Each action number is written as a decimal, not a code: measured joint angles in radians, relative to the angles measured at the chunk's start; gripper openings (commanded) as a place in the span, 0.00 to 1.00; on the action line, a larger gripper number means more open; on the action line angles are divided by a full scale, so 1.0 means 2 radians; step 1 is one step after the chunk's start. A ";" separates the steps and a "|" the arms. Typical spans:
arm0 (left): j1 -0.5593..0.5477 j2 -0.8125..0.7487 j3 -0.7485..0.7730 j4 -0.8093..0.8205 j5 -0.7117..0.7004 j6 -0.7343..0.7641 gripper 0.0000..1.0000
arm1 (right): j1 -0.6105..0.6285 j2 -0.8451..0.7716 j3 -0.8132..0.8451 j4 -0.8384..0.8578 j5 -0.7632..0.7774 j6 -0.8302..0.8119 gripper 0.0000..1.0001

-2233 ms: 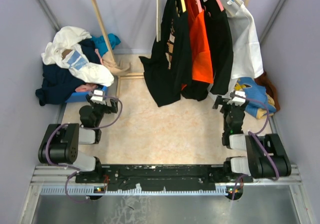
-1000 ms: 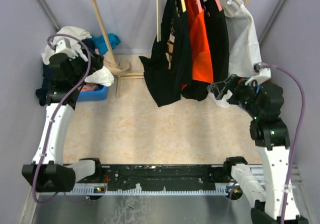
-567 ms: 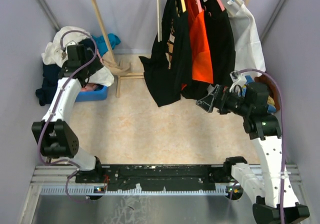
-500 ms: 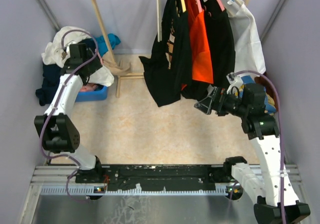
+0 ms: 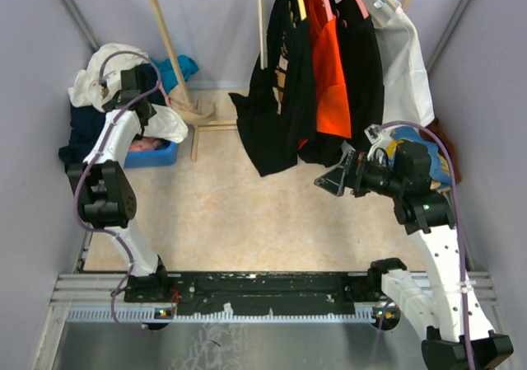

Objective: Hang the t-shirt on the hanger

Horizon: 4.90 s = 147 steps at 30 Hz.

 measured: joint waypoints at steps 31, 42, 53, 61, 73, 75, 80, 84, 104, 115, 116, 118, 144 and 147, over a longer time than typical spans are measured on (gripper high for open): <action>-0.102 -0.197 -0.040 -0.033 0.047 -0.007 0.00 | 0.000 -0.019 -0.025 0.036 -0.041 0.038 0.98; -0.168 -0.288 0.065 -0.135 0.164 -0.014 0.00 | 0.000 -0.012 0.040 0.028 -0.045 0.052 0.99; -0.198 -0.356 0.075 -0.149 0.369 -0.064 0.00 | 0.000 -0.007 0.083 0.002 -0.032 0.048 0.99; -0.308 -0.348 -0.051 -0.109 0.407 -0.087 0.00 | 0.000 -0.005 0.089 -0.016 -0.014 0.038 0.99; -0.438 -0.241 -0.204 -0.022 0.368 -0.101 0.00 | 0.000 -0.009 -0.054 -0.003 -0.002 0.043 0.97; -0.459 -0.195 -0.193 -0.002 0.366 -0.099 0.00 | 0.000 -0.007 -0.058 -0.011 0.007 0.043 0.97; -0.501 -0.094 -0.147 0.036 0.368 -0.092 0.00 | 0.000 -0.007 -0.013 -0.052 0.053 0.029 0.97; -0.528 -0.043 -0.114 0.072 0.377 -0.091 0.00 | 0.000 -0.019 0.074 -0.096 0.117 0.017 0.97; -0.585 -0.226 -0.225 0.118 0.342 -0.070 0.73 | 0.000 -0.017 0.098 -0.125 0.147 0.008 0.95; -0.589 -0.447 -0.354 -0.009 0.228 -0.139 0.68 | 0.221 0.114 0.009 -0.020 0.159 0.032 0.83; -0.589 -0.464 -0.362 -0.027 0.221 -0.148 0.68 | 0.254 0.130 0.014 -0.019 0.179 0.033 0.83; -0.589 -0.499 -0.373 -0.054 0.208 -0.166 0.67 | 0.319 0.171 0.033 -0.016 0.227 0.031 0.83; -0.590 -0.652 -0.401 -0.187 0.140 -0.255 0.65 | 0.460 0.558 0.229 -0.029 0.476 -0.053 0.15; -0.590 -0.652 -0.402 -0.187 0.140 -0.255 0.65 | 0.459 0.574 0.250 -0.036 0.492 -0.054 0.01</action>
